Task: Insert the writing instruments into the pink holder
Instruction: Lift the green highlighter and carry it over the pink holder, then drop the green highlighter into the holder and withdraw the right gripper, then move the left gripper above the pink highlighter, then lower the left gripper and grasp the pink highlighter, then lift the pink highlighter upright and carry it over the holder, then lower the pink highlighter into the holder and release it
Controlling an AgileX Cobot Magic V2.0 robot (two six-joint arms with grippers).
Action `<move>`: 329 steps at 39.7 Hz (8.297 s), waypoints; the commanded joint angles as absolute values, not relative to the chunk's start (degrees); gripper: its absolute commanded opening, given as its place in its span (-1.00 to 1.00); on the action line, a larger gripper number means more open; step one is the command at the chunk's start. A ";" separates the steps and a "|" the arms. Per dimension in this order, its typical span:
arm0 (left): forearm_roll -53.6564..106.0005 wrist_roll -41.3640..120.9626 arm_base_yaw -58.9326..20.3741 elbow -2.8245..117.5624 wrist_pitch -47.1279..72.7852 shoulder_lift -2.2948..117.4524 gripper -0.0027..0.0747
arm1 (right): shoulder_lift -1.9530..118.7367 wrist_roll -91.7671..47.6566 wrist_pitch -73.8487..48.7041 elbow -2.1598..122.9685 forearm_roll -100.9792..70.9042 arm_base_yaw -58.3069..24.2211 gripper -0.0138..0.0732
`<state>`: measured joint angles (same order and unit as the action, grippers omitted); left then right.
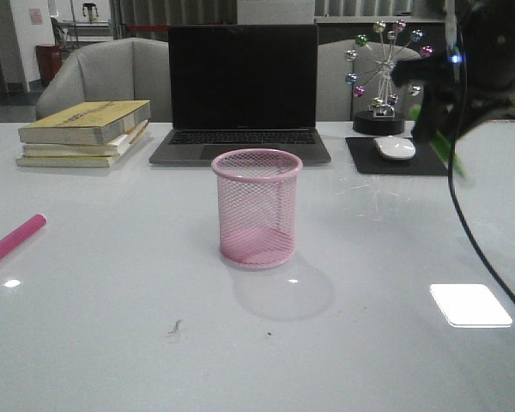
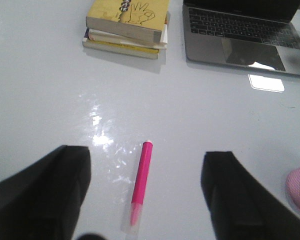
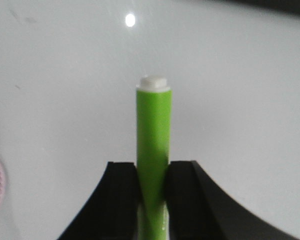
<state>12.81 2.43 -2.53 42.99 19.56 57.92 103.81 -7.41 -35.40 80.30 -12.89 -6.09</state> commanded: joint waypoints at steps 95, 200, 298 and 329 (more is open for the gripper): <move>13.55 2.15 -2.91 45.19 16.03 57.24 0.38 | 70.45 -24.48 4.53 52.05 -18.00 -21.33 0.34; 4.24 4.77 -9.15 84.15 49.64 109.38 0.38 | 47.21 -24.43 -20.72 29.88 -23.25 4.32 0.34; 15.99 10.15 -30.57 82.06 -3.09 94.03 -0.68 | 47.29 -24.48 -23.12 29.88 -23.25 4.32 0.34; 21.16 8.86 -43.49 62.25 -33.34 102.60 -0.68 | 47.29 -24.48 -23.17 29.88 -23.25 4.32 0.34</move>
